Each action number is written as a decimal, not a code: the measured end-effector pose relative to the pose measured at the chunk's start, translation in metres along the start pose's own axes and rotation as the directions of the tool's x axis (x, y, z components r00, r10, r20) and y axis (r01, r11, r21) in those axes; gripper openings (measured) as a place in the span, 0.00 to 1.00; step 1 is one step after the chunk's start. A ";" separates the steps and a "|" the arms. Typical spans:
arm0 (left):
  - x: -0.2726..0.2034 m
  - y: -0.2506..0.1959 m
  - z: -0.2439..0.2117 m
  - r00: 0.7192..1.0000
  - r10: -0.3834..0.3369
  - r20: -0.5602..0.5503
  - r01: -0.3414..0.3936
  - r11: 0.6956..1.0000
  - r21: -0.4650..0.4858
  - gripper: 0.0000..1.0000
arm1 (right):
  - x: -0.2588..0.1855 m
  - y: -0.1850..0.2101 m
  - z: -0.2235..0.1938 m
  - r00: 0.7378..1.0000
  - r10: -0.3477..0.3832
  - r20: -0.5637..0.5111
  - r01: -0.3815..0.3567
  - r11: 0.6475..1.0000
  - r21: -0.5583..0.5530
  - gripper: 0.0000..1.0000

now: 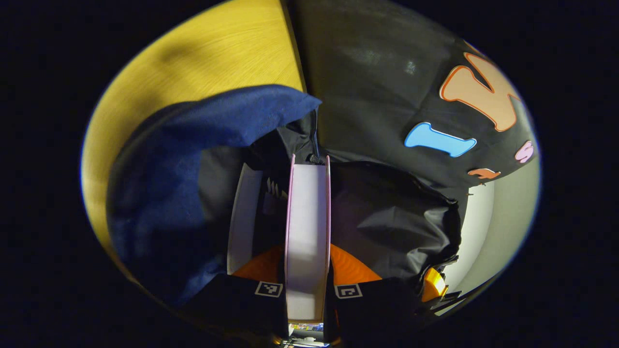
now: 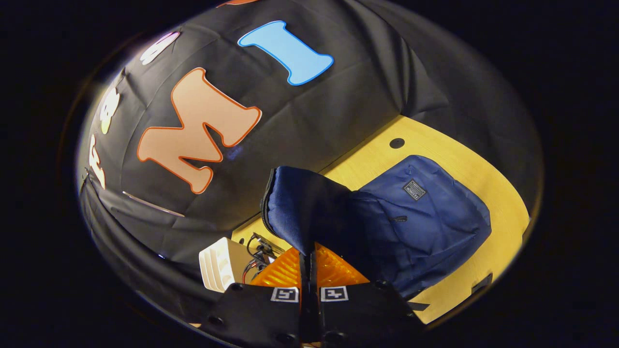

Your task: Open the schoolbag, grab two books from the bookshelf and put them into the schoolbag.

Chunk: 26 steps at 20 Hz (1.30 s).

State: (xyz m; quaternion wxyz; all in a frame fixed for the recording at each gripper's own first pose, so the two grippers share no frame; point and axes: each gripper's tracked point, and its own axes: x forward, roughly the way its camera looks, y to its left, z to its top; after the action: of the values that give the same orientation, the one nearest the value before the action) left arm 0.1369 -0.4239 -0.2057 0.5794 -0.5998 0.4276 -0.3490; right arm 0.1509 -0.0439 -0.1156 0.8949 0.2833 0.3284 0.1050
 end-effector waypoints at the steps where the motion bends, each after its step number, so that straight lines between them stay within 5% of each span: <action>1: 0.006 0.001 -0.002 1.000 -0.004 0.002 0.004 1.000 -0.002 0.25 | 0.000 0.001 -0.001 1.000 0.000 -0.001 0.000 1.000 -0.001 0.03; 14: 0.022 0.001 -0.018 0.998 0.048 -0.042 -0.046 0.998 0.042 0.28 | -0.006 -0.008 0.003 1.000 0.003 0.013 -0.003 0.999 0.032 0.03; 17: 0.019 0.003 -0.021 0.993 0.103 -0.056 -0.099 0.993 0.068 0.46 | -0.007 -0.009 0.002 1.000 0.003 0.014 -0.004 0.999 0.043 0.02; 19: 0.018 0.002 -0.021 0.987 0.152 -0.052 -0.146 0.982 0.118 0.67 | -0.007 -0.010 0.001 1.000 0.003 0.015 -0.004 0.999 0.042 0.03; 22: 0.013 0.002 -0.023 0.970 0.234 -0.061 -0.214 0.950 0.228 0.73 | -0.007 -0.010 0.002 1.000 0.000 0.017 -0.001 0.999 0.040 0.03; 26: -0.002 0.002 -0.015 0.945 0.325 -0.019 -0.300 0.892 0.337 0.94 | -0.007 -0.012 0.003 1.000 -0.003 0.022 0.002 0.999 0.044 0.03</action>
State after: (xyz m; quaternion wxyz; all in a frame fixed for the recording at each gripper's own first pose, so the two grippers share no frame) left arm 0.1223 -0.4278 -0.2066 0.7036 -0.4041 0.4754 -0.3399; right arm 0.1475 -0.0575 -0.1167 0.8922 0.3039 0.3209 0.0935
